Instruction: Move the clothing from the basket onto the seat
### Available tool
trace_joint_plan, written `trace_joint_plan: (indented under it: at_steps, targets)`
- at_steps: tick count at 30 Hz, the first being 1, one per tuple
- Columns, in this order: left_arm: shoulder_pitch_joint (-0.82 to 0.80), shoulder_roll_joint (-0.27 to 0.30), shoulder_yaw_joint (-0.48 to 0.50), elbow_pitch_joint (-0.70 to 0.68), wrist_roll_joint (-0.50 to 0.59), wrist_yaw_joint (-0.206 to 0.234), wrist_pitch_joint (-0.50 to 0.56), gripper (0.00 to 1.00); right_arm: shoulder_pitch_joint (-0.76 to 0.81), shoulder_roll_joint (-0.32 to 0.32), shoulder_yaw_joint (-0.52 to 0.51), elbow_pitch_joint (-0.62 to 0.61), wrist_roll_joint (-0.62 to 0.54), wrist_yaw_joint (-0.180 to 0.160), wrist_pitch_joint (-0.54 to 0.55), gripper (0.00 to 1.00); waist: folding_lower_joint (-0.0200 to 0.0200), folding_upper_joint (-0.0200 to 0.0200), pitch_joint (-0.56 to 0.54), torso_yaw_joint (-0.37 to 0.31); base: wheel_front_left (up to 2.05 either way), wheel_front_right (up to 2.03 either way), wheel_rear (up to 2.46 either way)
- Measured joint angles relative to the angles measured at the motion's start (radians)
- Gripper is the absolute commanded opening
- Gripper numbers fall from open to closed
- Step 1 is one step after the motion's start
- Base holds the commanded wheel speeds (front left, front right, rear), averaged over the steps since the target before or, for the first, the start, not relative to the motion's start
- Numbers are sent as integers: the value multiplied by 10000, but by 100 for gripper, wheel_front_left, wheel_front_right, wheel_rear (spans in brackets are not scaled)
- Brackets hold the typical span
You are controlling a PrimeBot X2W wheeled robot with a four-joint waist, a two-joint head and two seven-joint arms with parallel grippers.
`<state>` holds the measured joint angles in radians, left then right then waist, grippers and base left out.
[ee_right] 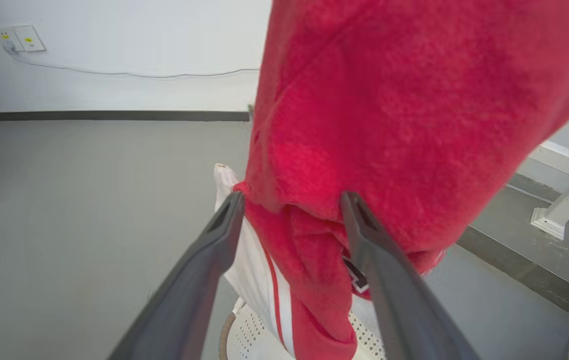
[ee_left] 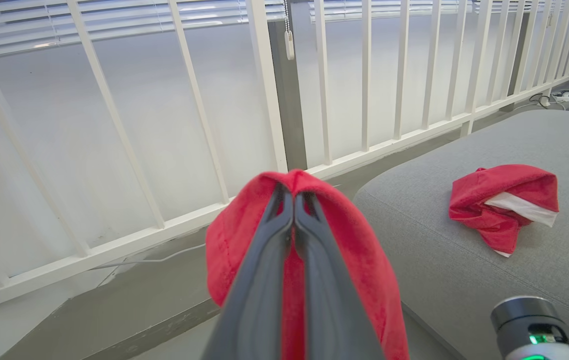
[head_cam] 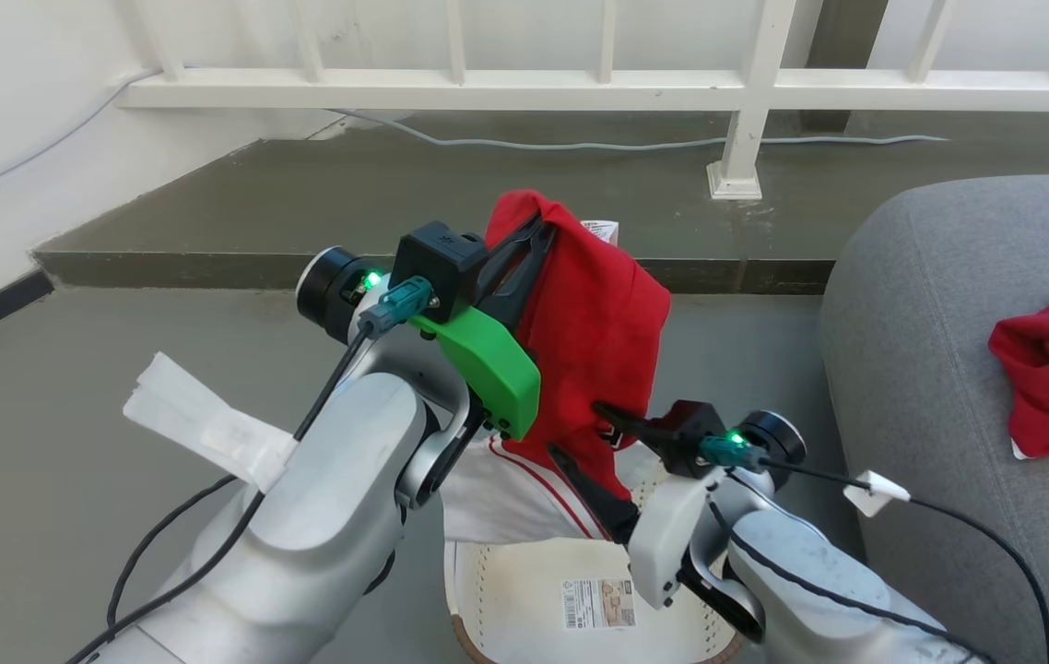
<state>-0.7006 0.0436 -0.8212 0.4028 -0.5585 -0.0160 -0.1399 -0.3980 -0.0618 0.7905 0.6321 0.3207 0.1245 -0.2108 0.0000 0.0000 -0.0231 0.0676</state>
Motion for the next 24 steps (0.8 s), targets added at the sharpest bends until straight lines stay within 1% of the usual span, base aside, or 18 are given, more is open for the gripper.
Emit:
trace_joint_plan:
  at_steps: [6, 11, 15, 17, 18, 19, 20, 21, 23, 24]
  targets:
    - [0, -2, -102, -184, -4, 94, 77, 0, -779, 2, 740, 435, -514, 0, -92, 100, 0, 0, -2, 41, 0, 0, 0]
    - [0, -2, -190, -278, -6, 174, 136, 0, -1248, 2, 1200, 1039, -1553, 0, -136, 100, 0, 0, -2, 83, 0, 0, 0]
    - [0, -2, -244, -364, -13, 178, 178, 0, -1356, 0, 1325, 1256, -1699, -21, -211, 100, 0, 0, -3, 132, 0, 0, 0]
    - [0, -2, -265, -410, -15, 180, 245, 0, -1368, 2, 1337, 1277, -1697, -119, -234, 100, 0, 0, -3, 155, 0, 0, 0]
    - [0, -2, -276, -431, -15, 201, 247, 0, -1379, 2, 1348, 1294, -1695, -119, -242, 97, 0, 0, -2, 165, 0, 0, 0]
    - [0, -2, -288, -460, -15, 209, 249, 0, -1389, 0, 1360, 1312, -1691, -136, -265, 69, 0, 0, -1, 176, 0, 0, 0]
    - [0, -2, -301, -495, -17, 209, 249, 0, -1415, 2, 1377, 1335, -1689, -221, -268, 47, 0, 0, -1, 185, 0, 0, 0]
    - [0, -2, -311, -522, -19, 211, 249, 0, -1459, 2, 1377, 1346, -1689, -301, -276, 43, 0, 0, -1, 193, 0, 0, 0]
    - [0, -2, -322, -562, -35, 268, 251, 0, -1527, 0, 1375, 1348, -1641, -397, -320, 26, 0, 0, 1, 205, 0, 0, 0]
    - [0, -2, -328, -568, -35, 284, 253, 0, -1539, 2, 1373, 1348, -1607, -481, -324, 13, 0, 0, 2, 210, 0, 0, 0]
